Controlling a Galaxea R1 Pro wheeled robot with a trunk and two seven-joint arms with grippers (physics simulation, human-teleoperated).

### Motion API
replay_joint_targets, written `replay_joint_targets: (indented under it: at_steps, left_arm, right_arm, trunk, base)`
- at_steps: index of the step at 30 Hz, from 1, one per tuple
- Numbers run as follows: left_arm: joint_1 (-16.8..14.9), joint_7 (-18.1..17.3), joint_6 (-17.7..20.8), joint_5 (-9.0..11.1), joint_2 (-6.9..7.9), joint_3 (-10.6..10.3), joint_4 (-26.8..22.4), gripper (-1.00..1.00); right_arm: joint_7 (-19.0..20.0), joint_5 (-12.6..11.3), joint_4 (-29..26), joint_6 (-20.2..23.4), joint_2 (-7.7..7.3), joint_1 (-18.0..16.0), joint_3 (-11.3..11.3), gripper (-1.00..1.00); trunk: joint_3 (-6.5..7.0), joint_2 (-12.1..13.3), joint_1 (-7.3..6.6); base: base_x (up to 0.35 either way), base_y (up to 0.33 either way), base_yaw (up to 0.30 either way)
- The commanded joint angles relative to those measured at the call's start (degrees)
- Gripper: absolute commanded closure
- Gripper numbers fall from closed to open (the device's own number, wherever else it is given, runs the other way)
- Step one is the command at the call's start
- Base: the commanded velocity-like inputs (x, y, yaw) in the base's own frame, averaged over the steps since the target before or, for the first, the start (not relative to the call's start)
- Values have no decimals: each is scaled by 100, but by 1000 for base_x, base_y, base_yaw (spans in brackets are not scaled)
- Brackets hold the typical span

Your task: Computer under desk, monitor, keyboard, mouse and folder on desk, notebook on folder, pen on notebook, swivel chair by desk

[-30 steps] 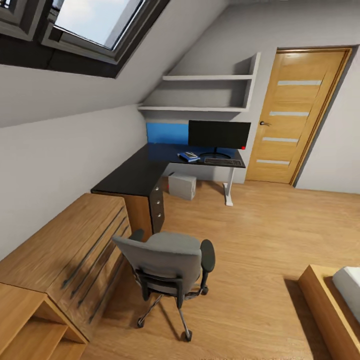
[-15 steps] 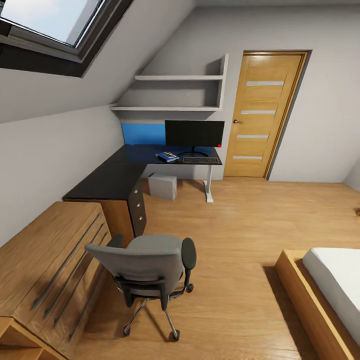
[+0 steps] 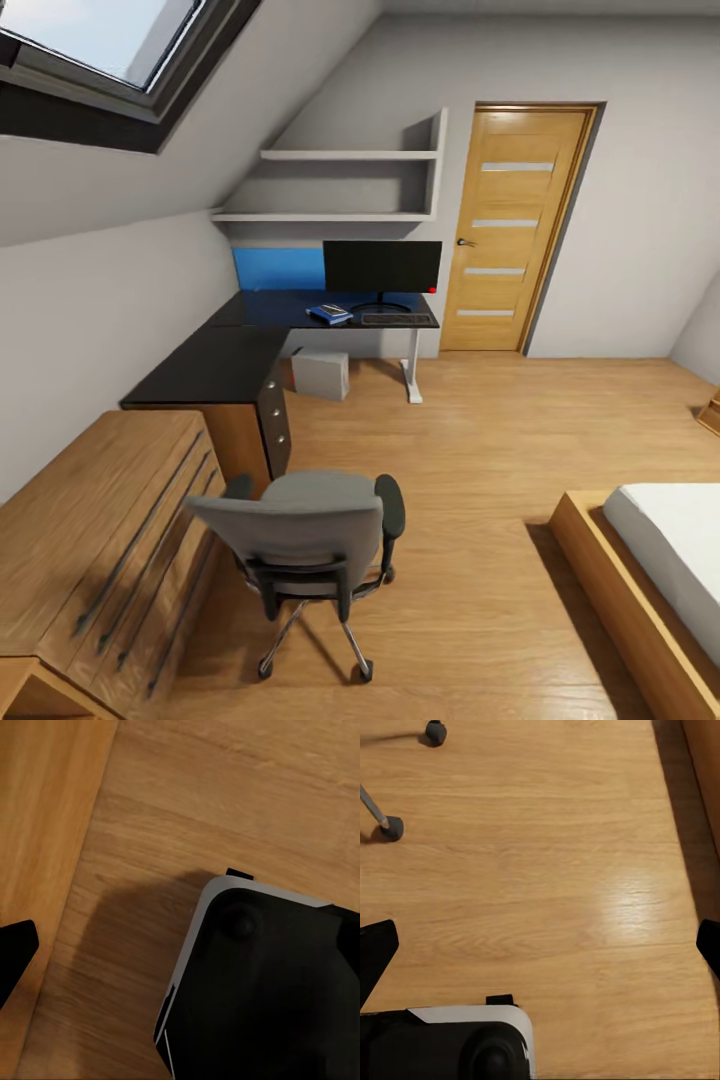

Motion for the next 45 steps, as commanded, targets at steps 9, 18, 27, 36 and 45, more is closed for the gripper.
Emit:
replay_joint_targets:
  at_steps: [9,18,27,36,45]
  left_arm:
    - [-4,33,-7,22,-3,-48,0,-100]
    - [-4,33,-6,22,3,-48,0,-100]
    - [-4,33,-6,22,5,-48,0,-100]
    - [-4,33,-6,22,5,-48,0,-100]
    - [-4,33,-6,22,5,-48,0,-100]
  right_arm:
    - [-35,-11,-1,118,-1,-7,60,-100]
    - [-35,-11,-3,133,-3,-7,62,-100]
    - [-35,-11,-3,134,-7,-7,57,-100]
    - [-35,-11,-3,134,-15,-7,53,-100]
    - [-35,-11,-3,134,-18,-7,53,-100]
  trunk:
    - [-12,-12,3]
    - [-12,-12,3]
    - [-12,-12,3]
    - [-12,-12,3]
    - [-12,-12,3]
  base:
    - [0,115,-3]
    - [0,11,0]
    - [0,1,0]
    - [0,102,0]
    - [0,94,0]
